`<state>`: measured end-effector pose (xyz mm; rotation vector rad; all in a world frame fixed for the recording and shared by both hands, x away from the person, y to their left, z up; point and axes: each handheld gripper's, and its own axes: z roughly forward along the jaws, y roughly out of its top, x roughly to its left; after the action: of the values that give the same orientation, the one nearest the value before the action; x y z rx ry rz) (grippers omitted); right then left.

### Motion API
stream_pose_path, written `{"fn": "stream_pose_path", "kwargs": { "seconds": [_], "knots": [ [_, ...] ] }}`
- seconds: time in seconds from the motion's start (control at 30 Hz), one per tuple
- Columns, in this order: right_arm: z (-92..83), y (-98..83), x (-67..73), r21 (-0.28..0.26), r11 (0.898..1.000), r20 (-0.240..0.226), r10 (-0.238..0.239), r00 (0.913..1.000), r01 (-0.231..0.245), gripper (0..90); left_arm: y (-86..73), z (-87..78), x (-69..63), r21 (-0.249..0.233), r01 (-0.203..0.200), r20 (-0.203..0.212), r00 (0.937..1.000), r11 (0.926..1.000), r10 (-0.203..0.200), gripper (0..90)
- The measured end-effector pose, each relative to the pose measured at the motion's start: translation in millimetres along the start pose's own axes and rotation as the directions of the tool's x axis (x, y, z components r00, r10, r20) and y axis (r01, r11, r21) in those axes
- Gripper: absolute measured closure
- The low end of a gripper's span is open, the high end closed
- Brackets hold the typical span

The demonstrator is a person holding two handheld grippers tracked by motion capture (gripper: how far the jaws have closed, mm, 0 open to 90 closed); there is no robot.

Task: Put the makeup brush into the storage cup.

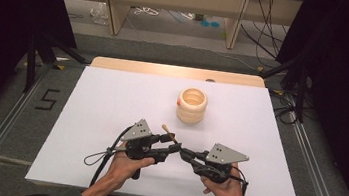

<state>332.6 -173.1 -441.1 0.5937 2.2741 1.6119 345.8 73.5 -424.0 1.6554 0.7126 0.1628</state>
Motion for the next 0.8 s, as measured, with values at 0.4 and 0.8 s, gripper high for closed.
{"fn": "stream_pose_path", "kwargs": {
  "seconds": [0.4,0.8],
  "knots": [
    [4.3,1.8,1.7,-0.021,1.000,0.005,0.004,1.0000,-0.003,84.4,-1.1,0.7,-1.2,-0.006,0.008,0.001,1.0000,0.9999,-0.008,57.6],
    [7.2,2.6,2.8,-0.040,0.999,0.004,0.007,1.0000,-0.007,84.4,0.3,-0.1,-0.6,-0.014,0.000,0.011,0.9999,0.9999,0.001,60.4]
  ]
}}
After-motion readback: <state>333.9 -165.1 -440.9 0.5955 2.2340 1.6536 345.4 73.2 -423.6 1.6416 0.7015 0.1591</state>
